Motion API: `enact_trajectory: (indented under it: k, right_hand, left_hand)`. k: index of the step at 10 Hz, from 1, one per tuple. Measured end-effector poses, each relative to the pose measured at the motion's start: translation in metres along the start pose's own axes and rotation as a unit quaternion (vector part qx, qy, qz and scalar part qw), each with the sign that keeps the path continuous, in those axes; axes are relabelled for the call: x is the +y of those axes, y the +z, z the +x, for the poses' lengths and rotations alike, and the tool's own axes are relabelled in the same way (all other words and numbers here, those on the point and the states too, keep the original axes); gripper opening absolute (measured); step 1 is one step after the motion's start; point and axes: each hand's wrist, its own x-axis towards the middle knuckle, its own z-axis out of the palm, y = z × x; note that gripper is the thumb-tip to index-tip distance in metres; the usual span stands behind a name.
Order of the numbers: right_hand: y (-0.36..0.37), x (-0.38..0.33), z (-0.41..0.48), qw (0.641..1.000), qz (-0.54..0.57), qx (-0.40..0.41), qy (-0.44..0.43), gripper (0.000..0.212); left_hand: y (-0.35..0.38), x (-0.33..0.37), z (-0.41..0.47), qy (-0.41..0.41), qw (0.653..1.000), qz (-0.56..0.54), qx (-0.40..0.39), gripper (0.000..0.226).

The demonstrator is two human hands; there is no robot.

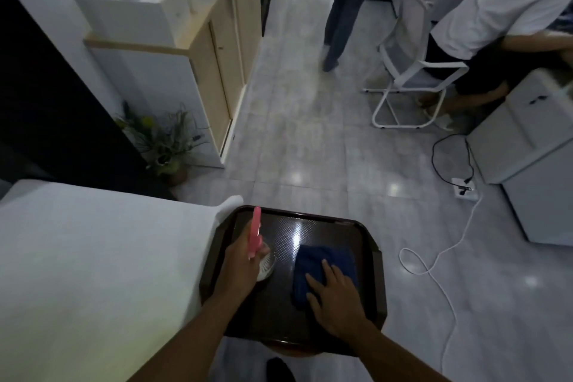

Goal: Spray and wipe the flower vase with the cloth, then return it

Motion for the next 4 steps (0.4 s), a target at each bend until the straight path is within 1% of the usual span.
enact_trajectory:
  k: [1, 3, 4]
  right_hand:
    - [0.000, 0.000, 0.004, 1.000, -0.013, 0.025, -0.009, 0.050]
    - [-0.020, -0.008, 0.008, 1.000, 0.002, 0.017, 0.002, 0.043]
    - [-0.027, -0.016, 0.007, 0.999, 0.036, 0.041, 0.005, 0.038]
  left_hand:
    - [0.002, -0.006, -0.002, -0.011, 1.000, 0.002, -0.001, 0.076]
    - [-0.009, -0.010, -0.005, 0.008, 0.999, 0.008, -0.041, 0.084]
    - [-0.021, -0.002, -0.009, 0.008, 0.997, 0.032, -0.073, 0.094]
